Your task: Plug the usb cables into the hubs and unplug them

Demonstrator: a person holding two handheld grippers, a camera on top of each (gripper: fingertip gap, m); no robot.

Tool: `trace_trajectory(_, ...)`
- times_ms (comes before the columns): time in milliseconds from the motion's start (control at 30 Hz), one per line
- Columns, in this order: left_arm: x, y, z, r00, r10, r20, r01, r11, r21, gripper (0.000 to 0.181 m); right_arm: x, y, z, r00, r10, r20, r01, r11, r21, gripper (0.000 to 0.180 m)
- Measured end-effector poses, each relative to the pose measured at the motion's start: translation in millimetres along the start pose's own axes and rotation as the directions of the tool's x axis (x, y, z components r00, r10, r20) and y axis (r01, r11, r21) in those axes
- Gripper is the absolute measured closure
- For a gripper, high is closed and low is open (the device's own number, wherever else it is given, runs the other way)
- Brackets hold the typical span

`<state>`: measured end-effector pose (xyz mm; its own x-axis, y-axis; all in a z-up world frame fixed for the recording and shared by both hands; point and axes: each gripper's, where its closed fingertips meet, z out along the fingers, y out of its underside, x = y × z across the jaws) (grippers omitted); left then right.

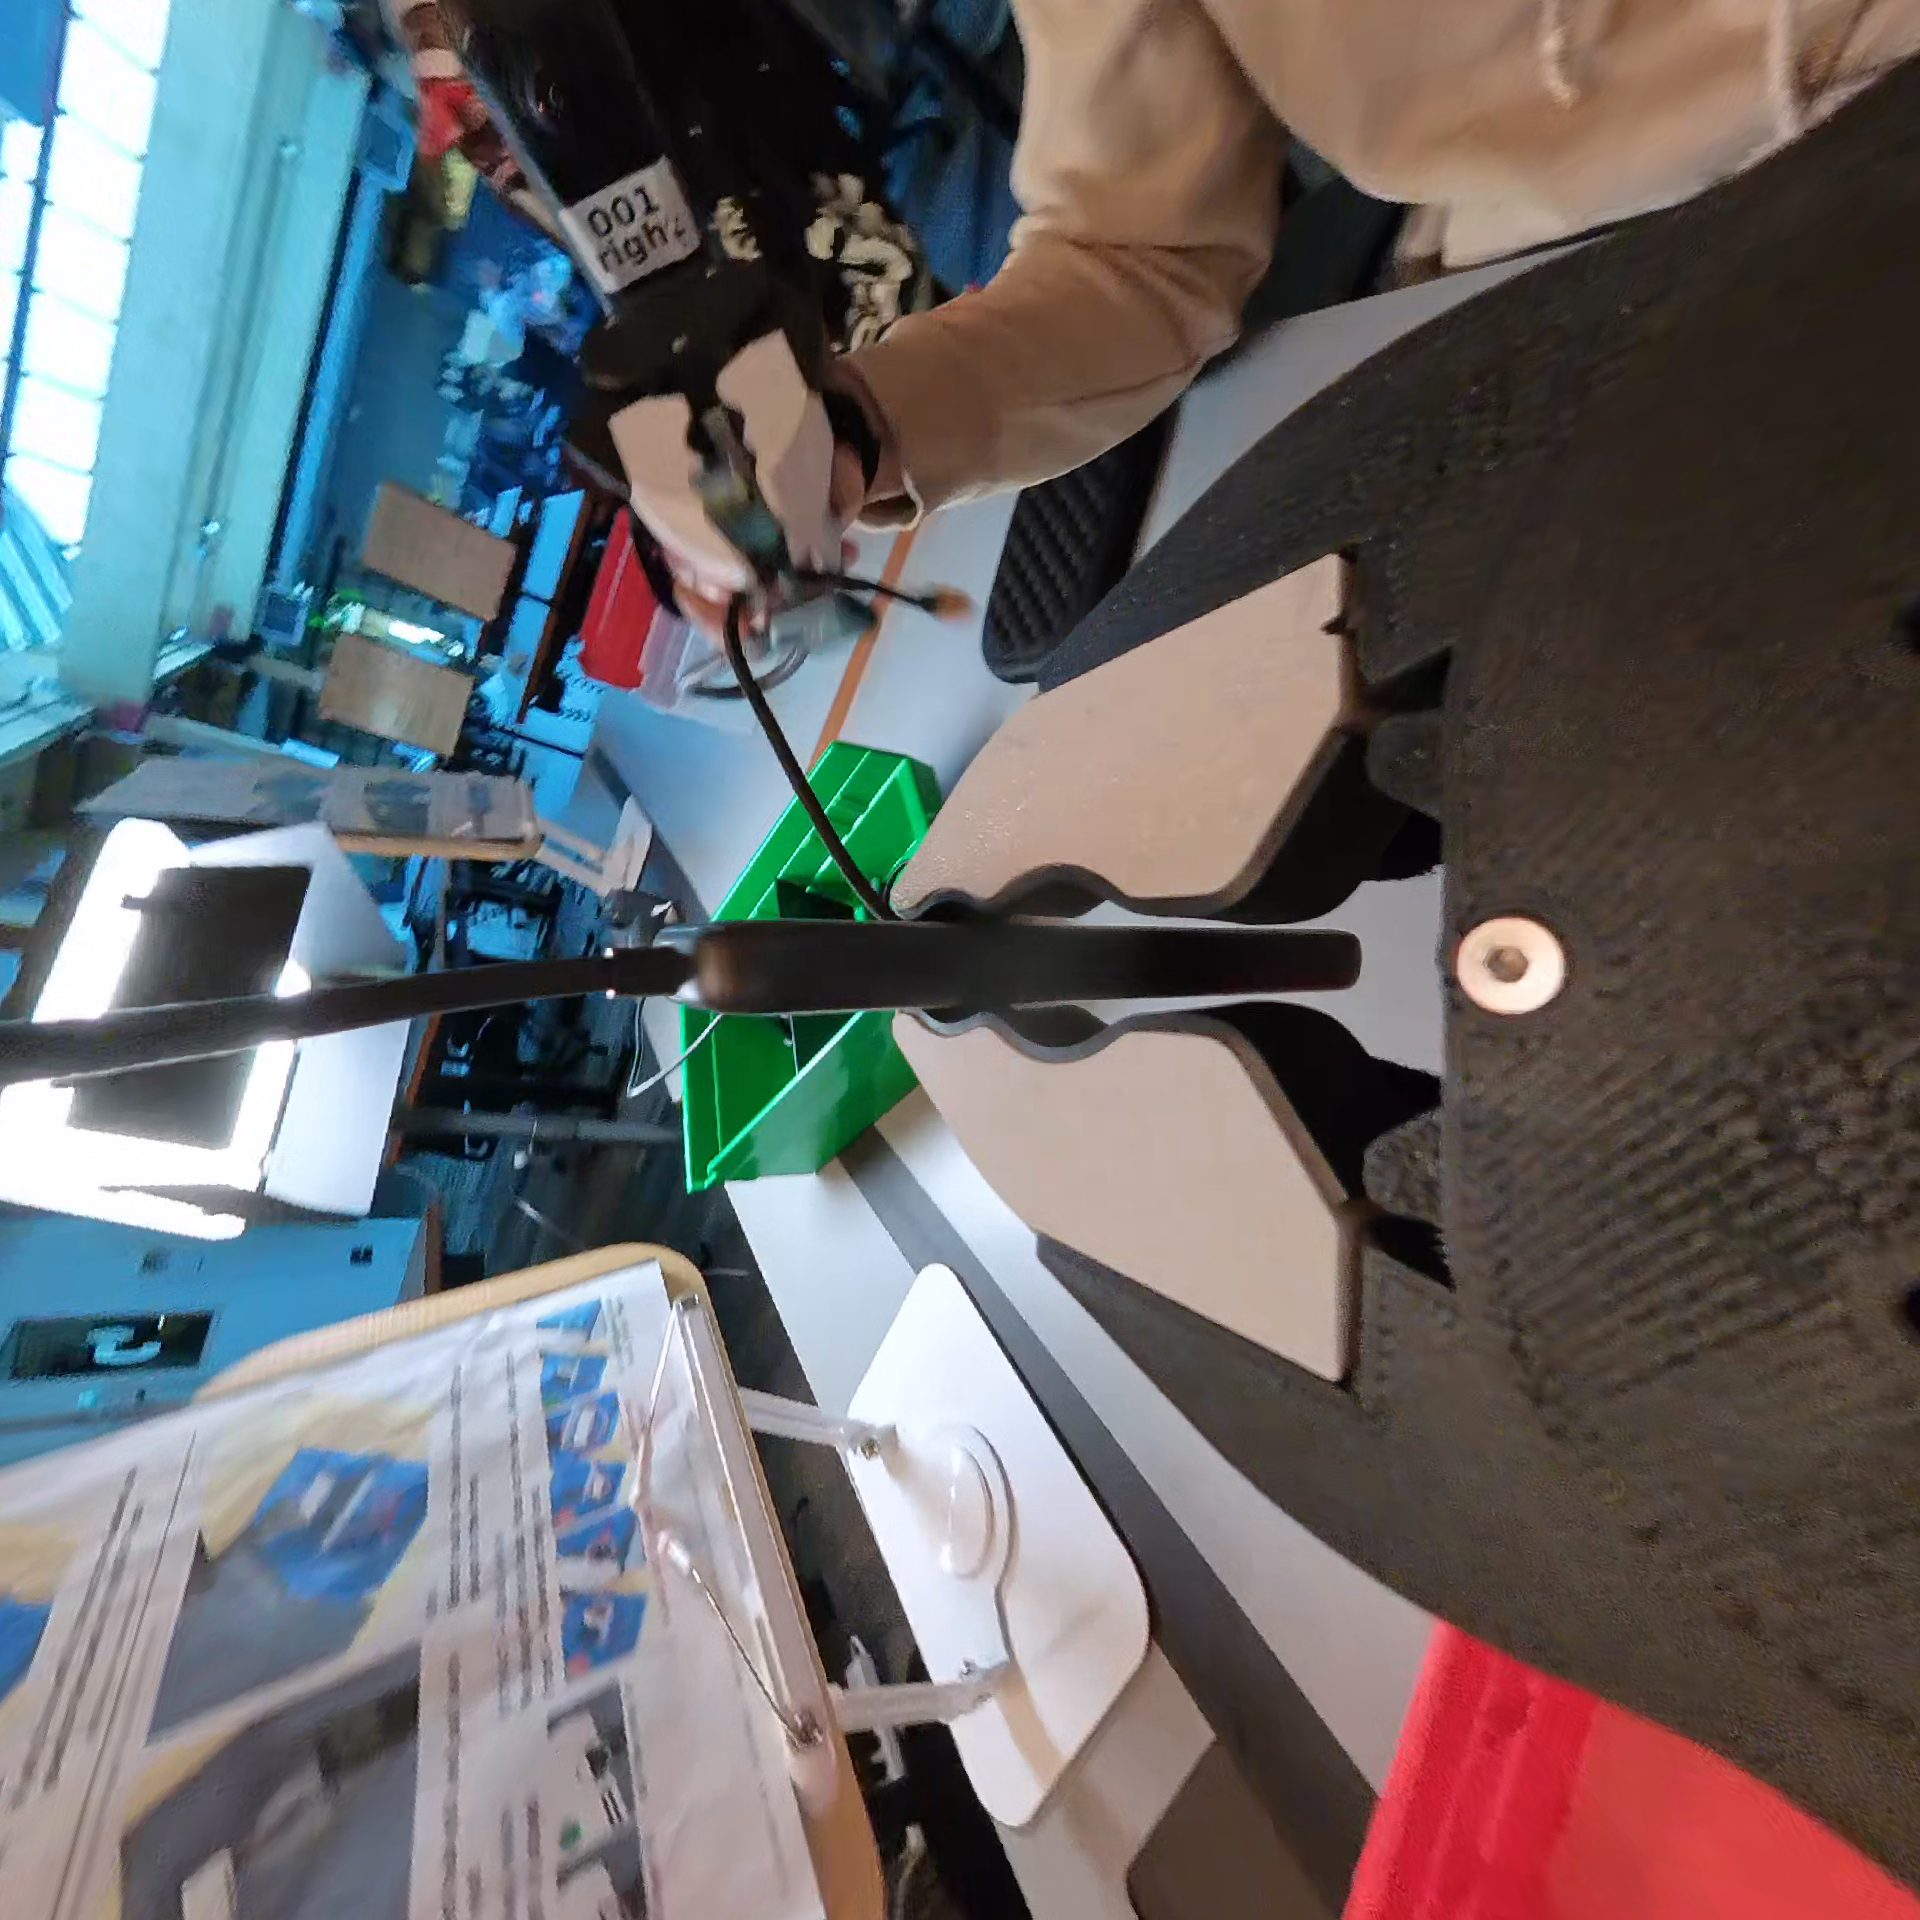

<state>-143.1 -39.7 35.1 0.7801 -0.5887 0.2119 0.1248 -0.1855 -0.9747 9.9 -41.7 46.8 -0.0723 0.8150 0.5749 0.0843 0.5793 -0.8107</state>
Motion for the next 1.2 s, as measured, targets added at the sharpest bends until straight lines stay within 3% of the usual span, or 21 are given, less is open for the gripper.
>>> trace_trajectory(133,-22,14,5,0.996,-0.009,0.086,0.012,0.999,-0.033,0.168,2,-43,-30,0.96,0.219,0.174,-0.26,0.926,0.275,0.17)
trace_trajectory(233,-26,27,13,0.996,-0.03,0.09,0.037,0.996,-0.078,0.169,21,-51,-49,0.937,0.303,0.177,-0.348,0.86,0.372,0.171)
trace_trajectory(333,-42,40,15,0.985,-0.018,0.17,0.04,0.991,-0.129,0.168,43,-49,-64,0.927,0.357,0.113,-0.37,0.829,0.418,0.171)
trace_trajectory(533,-67,38,-3,0.963,-0.083,0.257,0.107,0.991,-0.079,0.168,77,-34,-94,0.921,0.379,-0.084,-0.312,0.852,0.42,0.171)
trace_trajectory(633,-56,26,-5,0.979,-0.066,0.19,0.073,0.997,-0.032,0.168,98,-7,-100,0.895,0.377,-0.238,-0.291,0.898,0.331,0.171)
trace_trajectory(800,-35,11,-4,0.989,0.016,0.148,-0.016,1.0,-0.003,0.168,125,91,-96,0.818,0.315,-0.481,-0.384,0.922,-0.05,0.17)
trace_trajectory(1033,-1,-10,-5,0.995,0.073,0.065,-0.076,0.995,0.058,0.168,113,222,-87,0.811,0.274,-0.517,-0.524,0.735,-0.431,0.17)
trace_trajectory(1200,19,-15,0,0.995,0.096,0.001,-0.096,0.992,0.077,0.168,102,268,-86,0.811,0.227,-0.539,-0.546,0.625,-0.558,0.165)
